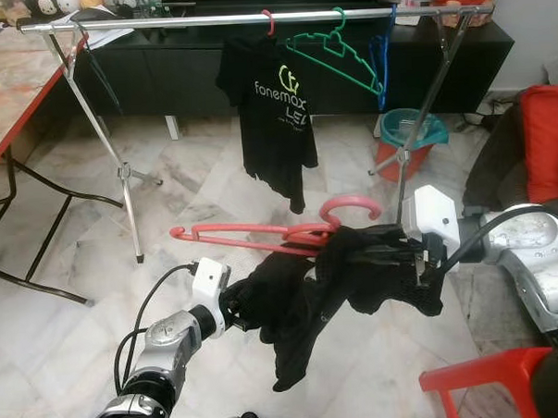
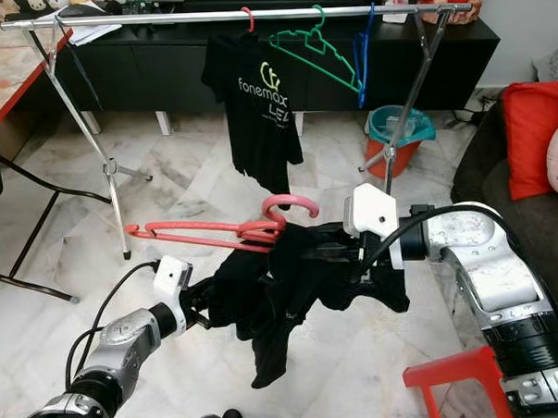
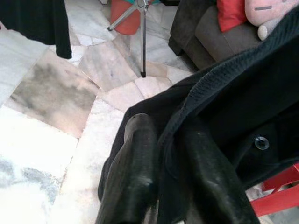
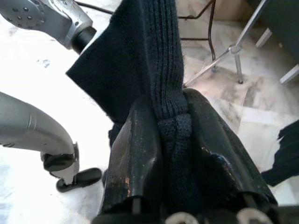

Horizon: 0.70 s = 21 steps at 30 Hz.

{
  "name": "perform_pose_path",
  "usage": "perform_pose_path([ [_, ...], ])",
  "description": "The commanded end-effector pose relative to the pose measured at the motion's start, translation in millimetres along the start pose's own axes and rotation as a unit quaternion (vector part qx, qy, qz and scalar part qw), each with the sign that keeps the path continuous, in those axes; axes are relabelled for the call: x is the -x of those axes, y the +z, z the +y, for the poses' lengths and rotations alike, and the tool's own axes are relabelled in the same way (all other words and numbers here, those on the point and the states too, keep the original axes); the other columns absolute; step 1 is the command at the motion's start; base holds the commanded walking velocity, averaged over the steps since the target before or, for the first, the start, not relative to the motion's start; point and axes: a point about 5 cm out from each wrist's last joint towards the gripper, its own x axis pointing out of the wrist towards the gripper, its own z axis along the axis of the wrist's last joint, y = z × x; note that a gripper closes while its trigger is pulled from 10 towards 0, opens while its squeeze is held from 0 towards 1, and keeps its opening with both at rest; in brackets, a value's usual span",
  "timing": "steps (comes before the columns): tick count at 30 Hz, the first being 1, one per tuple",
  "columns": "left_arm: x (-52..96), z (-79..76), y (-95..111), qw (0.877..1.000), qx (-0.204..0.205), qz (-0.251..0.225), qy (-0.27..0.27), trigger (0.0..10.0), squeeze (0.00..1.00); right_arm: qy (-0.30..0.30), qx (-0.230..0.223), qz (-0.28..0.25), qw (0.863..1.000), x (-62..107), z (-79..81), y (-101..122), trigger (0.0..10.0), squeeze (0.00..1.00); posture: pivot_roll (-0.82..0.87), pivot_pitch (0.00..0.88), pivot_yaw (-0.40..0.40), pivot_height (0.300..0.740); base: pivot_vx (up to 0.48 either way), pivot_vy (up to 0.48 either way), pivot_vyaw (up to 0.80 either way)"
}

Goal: Hang hanger

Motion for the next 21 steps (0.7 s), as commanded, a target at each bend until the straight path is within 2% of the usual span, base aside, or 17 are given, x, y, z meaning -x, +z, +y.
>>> perform_pose_path([
  [1,4.8,3.3,-4,1.0,0.012,0.005,0.01,0.0,0.0,0.01,0.003,-0.011,1.0,2.5,2.0,1,0.0,0.0,0.03,0.132,-0.007,0.736,0.0,0.0,0.0],
  [3,7.6,6.3,-7,1.0,0.007,0.016,0.019,0.0,0.0,0.024,-0.009,-0.011,1.0,6.8,5.6,-3,0.0,0.0,0.03,0.133,-0.006,0.736,0.0,0.0,0.0],
  [10,19.2,16.2,-13,0.998,-0.002,0.032,0.05,0.0,0.0,0.032,-0.03,0.049,0.998,27.9,10.0,-23,0.0,0.0,0.03,0.134,0.004,0.736,0.0,0.0,0.0],
  [14,20.8,17.6,-15,0.997,-0.005,0.041,0.059,0.0,0.0,0.046,-0.039,0.059,0.996,34.5,12.9,-27,0.0,0.0,0.04,0.134,0.008,0.736,0.0,0.0,0.0],
  [15,21.6,19.3,-16,0.996,-0.013,0.049,0.069,0.4,0.0,0.048,-0.04,0.065,0.996,37.5,12.9,-28,0.0,0.0,0.03,0.132,0.009,0.736,0.0,0.0,0.0],
  [16,22.3,20.6,-17,0.995,-0.018,0.054,0.077,1.6,0.0,0.048,-0.042,0.069,0.996,39.9,12.5,-30,0.0,0.0,0.03,0.132,0.009,0.736,0.0,0.0,0.0],
  [17,23.1,22.1,-17,0.994,-0.024,0.059,0.084,5.1,0.0,0.048,-0.044,0.073,0.995,42.2,11.9,-31,0.0,0.0,0.03,0.133,0.012,0.736,0.0,0.0,0.0],
  [18,23.6,22.8,-18,0.994,-0.025,0.061,0.088,10.0,0.0,0.05,-0.044,0.079,0.995,44.4,11.6,-32,0.0,0.0,0.04,0.133,0.012,0.736,0.0,0.0,0.0],
  [20,24.2,23.4,-18,0.994,-0.026,0.061,0.091,10.0,0.0,0.051,-0.042,0.091,0.994,46.5,11.4,-34,0.0,0.0,0.04,0.133,0.013,0.736,0.0,0.0,0.0],
  [21,25.9,25.0,-19,0.993,-0.026,0.066,0.095,10.0,0.0,0.058,-0.036,0.124,0.99,51.5,11.5,-39,0.0,0.0,0.04,0.134,0.015,0.736,0.0,0.0,0.0],
])
